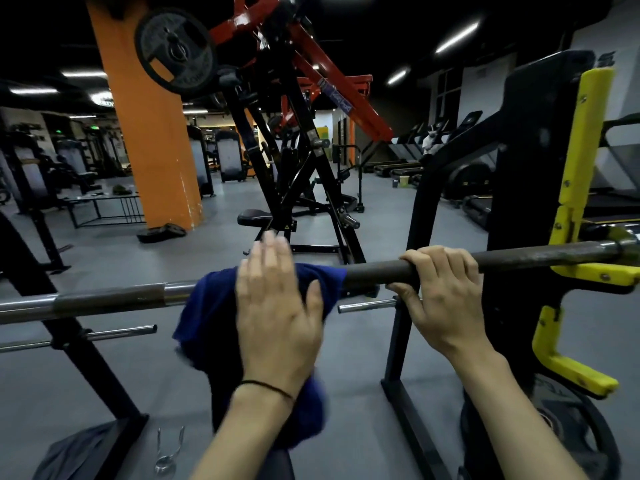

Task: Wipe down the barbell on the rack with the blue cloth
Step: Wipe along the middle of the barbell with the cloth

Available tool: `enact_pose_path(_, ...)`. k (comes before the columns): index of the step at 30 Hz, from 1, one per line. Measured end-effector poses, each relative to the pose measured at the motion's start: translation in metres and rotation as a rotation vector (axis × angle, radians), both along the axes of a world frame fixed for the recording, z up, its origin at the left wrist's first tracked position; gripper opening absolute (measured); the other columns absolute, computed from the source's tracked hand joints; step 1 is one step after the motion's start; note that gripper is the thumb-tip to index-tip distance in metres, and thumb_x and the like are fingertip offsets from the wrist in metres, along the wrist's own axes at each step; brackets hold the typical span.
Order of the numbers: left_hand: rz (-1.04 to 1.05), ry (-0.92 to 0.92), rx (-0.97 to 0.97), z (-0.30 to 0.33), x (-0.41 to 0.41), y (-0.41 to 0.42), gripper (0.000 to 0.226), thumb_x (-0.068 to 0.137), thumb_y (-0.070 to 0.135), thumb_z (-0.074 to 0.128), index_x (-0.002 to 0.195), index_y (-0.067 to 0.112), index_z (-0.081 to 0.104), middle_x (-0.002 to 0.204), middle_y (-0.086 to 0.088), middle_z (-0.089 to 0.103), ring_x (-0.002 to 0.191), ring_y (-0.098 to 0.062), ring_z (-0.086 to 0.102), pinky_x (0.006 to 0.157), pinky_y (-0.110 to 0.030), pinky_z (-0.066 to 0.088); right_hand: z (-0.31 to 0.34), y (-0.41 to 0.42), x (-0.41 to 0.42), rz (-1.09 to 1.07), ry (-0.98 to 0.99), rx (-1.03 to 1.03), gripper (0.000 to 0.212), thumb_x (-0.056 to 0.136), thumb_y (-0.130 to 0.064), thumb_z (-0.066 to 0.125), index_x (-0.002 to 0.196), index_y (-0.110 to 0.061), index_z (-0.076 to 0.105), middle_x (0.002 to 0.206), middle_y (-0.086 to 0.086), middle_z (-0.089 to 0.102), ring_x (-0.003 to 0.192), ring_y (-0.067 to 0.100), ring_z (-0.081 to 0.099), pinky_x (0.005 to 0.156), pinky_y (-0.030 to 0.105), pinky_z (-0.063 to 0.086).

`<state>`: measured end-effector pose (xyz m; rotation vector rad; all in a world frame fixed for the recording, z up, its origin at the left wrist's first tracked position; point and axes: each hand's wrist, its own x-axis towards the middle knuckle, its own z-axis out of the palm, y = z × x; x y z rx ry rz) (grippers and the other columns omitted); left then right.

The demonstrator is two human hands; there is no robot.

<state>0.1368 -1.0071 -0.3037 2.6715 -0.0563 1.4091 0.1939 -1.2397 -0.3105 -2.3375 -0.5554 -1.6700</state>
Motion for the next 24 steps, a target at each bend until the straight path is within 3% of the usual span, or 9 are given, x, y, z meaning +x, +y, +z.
enact_pose_path(5, -0.188, 0.015, 0.156, 0.001, 0.015, -0.083, 0.071, 0.103, 0.044, 0.039, 0.158, 0.003, 0.021, 0.166, -0.015, 0.019, 0.155, -0.027, 0.014, 0.126, -0.041, 0.006, 0.001, -0.003, -0.001, -0.011, -0.007, -0.022, 0.031, 0.089, -0.027, 0.056, 0.113, -0.009, 0.066, 0.107, 0.007, 0.061, 0.099, 0.032, 0.054, 0.097, 0.043, 0.036)
enact_pose_path(9, -0.183, 0.025, 0.198, 0.002, 0.01, -0.044, 0.069, 0.105, 0.048, 0.033, 0.16, 0.009, 0.02, 0.166, -0.011, 0.021, 0.155, -0.023, 0.015, 0.127, -0.038, 0.007, 0.005, -0.011, 0.003, 0.008, -0.014, -0.075, 0.033, 0.094, -0.036, 0.053, 0.11, -0.01, 0.066, 0.101, 0.006, 0.065, 0.095, 0.029, 0.055, 0.093, 0.042, 0.037)
enact_pose_path(13, -0.058, -0.006, 0.134, -0.004, -0.005, 0.022, 0.068, 0.105, 0.05, 0.025, 0.16, 0.01, 0.02, 0.166, -0.011, 0.022, 0.155, -0.024, 0.016, 0.127, -0.04, 0.007, 0.023, -0.024, 0.014, 0.047, -0.055, -0.285, 0.048, 0.1, -0.054, 0.048, 0.101, -0.01, 0.068, 0.082, 0.004, 0.06, 0.069, 0.029, 0.056, 0.069, 0.041, 0.044)
enact_pose_path(17, 0.051, -0.013, 0.044, -0.002, -0.007, 0.042, 0.069, 0.105, 0.049, 0.025, 0.157, 0.005, 0.027, 0.162, -0.014, 0.031, 0.151, -0.03, 0.025, 0.126, -0.044, 0.011, 0.04, -0.026, 0.014, 0.113, 0.048, -0.303, 0.059, 0.1, -0.067, 0.033, 0.087, -0.018, 0.065, 0.066, -0.007, 0.056, 0.051, 0.022, 0.054, 0.049, 0.029, 0.035)
enact_pose_path(21, -0.038, -0.012, 0.041, 0.006, 0.008, -0.019, 0.07, 0.104, 0.05, 0.03, 0.155, 0.003, 0.032, 0.159, -0.016, 0.035, 0.149, -0.034, 0.029, 0.124, -0.048, 0.016, 0.046, -0.024, 0.009, 0.107, 0.114, -0.256, 0.053, 0.093, -0.07, 0.04, 0.08, -0.023, 0.061, 0.061, -0.013, 0.053, 0.049, 0.019, 0.055, 0.052, 0.026, 0.028)
enact_pose_path(24, -0.174, 0.011, 0.18, 0.005, 0.018, -0.069, 0.069, 0.104, 0.046, 0.037, 0.157, 0.004, 0.026, 0.162, -0.015, 0.029, 0.151, -0.03, 0.024, 0.126, -0.043, 0.01, 0.037, -0.02, 0.006, 0.094, 0.101, -0.224, 0.045, 0.093, -0.059, 0.046, 0.09, -0.019, 0.066, 0.074, -0.006, 0.06, 0.061, 0.024, 0.058, 0.056, 0.032, 0.037)
